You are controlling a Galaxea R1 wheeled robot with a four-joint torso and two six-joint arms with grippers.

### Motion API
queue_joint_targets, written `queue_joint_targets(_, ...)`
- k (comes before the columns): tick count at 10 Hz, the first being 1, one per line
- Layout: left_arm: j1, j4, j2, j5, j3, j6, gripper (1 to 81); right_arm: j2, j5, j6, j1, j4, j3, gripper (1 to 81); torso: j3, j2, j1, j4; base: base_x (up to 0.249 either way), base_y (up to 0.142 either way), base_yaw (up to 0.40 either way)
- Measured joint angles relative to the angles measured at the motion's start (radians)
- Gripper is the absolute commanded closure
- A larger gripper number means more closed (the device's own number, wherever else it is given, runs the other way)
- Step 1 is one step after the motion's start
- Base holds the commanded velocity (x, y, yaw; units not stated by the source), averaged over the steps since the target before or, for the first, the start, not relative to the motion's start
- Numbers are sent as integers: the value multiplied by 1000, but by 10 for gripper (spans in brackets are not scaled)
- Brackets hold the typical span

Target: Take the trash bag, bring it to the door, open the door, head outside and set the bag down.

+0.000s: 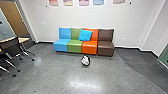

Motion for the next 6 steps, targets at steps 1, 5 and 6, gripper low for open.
queue_joint_targets(1, 0, 0, 0, 0, 0, 0, 10, 0, 0, 0, 0, 0, 0, 10, 0, 0, 0, 0, 155, 78, 0)
queue_joint_targets(5, 0, 0, -1, -1, 0, 0, 10, 0, 0, 0, 1, 0, 0, 10, 0, 0, 0, 0, 142, 37, 0)
queue_joint_targets(6, 0, 0, -3, 0, 0, 0, 10, 3, 0, 0, 0, 0, 0, 10, 0, 0, 0, 0, 136, 0, 0)
